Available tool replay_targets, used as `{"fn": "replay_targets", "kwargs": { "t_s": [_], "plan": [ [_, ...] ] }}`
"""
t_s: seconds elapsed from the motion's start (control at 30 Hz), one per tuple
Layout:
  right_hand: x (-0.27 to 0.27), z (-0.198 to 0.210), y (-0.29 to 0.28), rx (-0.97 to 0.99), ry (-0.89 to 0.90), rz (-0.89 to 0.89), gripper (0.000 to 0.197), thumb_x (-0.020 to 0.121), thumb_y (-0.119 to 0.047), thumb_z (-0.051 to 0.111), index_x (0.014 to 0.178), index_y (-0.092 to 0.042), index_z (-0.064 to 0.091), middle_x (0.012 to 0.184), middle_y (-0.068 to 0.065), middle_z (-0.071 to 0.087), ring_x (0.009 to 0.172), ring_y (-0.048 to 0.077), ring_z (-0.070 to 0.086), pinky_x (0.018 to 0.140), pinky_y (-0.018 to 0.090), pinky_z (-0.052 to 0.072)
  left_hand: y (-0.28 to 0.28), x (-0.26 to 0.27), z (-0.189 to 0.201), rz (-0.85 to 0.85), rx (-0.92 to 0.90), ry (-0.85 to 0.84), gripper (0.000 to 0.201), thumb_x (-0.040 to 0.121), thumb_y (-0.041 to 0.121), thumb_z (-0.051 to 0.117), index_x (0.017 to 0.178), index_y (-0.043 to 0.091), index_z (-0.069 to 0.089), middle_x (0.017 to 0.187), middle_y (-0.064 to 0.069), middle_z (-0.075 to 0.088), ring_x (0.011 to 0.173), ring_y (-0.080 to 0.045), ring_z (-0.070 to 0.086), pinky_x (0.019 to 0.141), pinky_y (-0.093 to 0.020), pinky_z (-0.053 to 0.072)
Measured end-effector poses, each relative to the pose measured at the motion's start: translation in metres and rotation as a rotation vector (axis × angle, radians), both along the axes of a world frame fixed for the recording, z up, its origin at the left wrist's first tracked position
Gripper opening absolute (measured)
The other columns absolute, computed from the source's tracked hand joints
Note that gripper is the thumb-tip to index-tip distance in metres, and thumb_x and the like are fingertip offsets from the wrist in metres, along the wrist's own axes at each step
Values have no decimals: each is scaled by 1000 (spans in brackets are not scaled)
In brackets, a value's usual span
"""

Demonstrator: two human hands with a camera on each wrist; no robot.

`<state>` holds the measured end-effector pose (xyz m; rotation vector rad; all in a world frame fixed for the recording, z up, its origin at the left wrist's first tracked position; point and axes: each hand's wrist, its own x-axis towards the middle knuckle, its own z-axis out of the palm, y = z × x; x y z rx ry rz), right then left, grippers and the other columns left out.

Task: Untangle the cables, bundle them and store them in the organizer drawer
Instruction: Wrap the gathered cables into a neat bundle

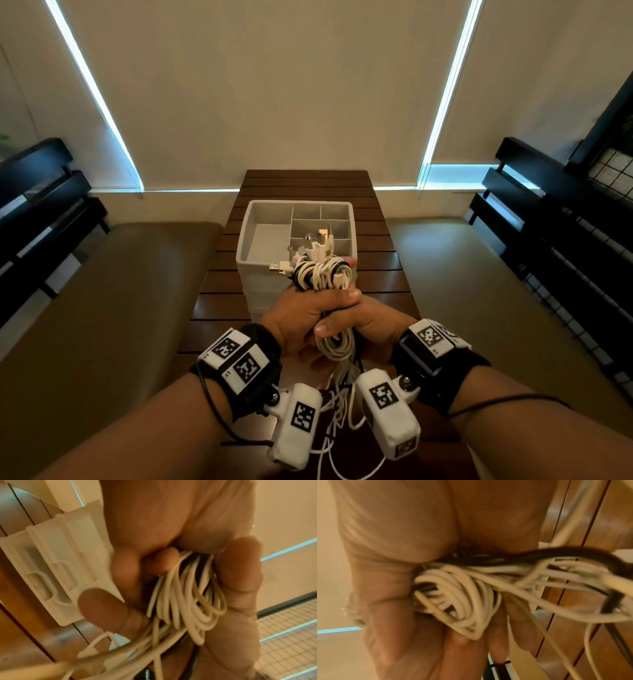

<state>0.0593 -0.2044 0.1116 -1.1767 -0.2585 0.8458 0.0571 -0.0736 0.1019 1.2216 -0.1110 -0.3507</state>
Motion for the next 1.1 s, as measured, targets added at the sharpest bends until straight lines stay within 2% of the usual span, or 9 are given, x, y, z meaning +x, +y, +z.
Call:
{"fn": "replay_targets", "kwargs": {
  "t_s": [0.1,0.23,0.37,0.47,0.63,0.87,0.97,1.03,1.1],
  "plan": [
    [-1,0,2,-43,13,4,55,69,9,59,123,1,53,99,28,64,86,37,67,69,43,58,2,-1,3,-29,56,-35,64,76,20,72,137,23,52,117,-13,67,110,-27,64,92,-43,54],
    [-3,2,4,-130,42,-34,29,71,3,61,100,1,60,73,20,63,59,27,66,48,30,55,7,0,6,-85,-38,14,62,83,11,70,139,23,48,104,-18,63,67,-19,70,50,-29,55],
    [-7,1,11,-223,10,-107,9,78,3,59,81,-5,62,58,12,56,43,21,53,37,21,42,9,-2,4,-49,-33,21,52,81,17,68,132,17,56,100,-23,59,56,-17,67,45,-26,53],
    [-12,2,19,-260,-34,-156,3,64,-3,59,67,-4,59,55,14,52,39,22,47,37,20,37,8,-4,4,-15,2,76,44,81,20,69,125,15,61,95,-22,61,53,-21,66,41,-29,51],
    [-12,-1,23,-212,-96,-200,25,63,6,56,87,-1,50,51,13,47,34,21,43,37,22,38,5,-7,7,30,-1,111,31,72,20,70,99,5,67,85,-17,62,63,-22,65,47,-28,53],
    [-14,10,18,-322,-220,-212,25,69,13,54,73,-11,61,55,8,53,43,22,48,40,24,39,2,-11,7,70,-98,152,64,60,32,78,119,8,66,102,-9,70,95,-23,67,84,-39,53],
    [-4,5,14,-489,-318,-311,7,71,-2,58,76,-3,63,65,16,62,54,31,59,49,39,51,-8,-15,8,209,-122,237,57,57,36,88,106,12,71,94,-7,73,89,-22,68,74,-37,54],
    [1,-1,13,-580,-413,-335,7,81,-11,56,81,-10,62,77,11,66,73,29,65,73,55,56,-16,-20,14,239,-36,250,59,50,41,85,101,13,71,89,-5,75,86,-21,69,65,-34,53],
    [-1,0,14,-591,-449,-390,20,87,-1,55,94,-20,60,92,4,63,87,23,61,95,50,50,-23,-20,21,305,-8,286,61,49,38,87,102,12,71,90,-5,76,82,-20,71,55,-29,53]
  ]
}}
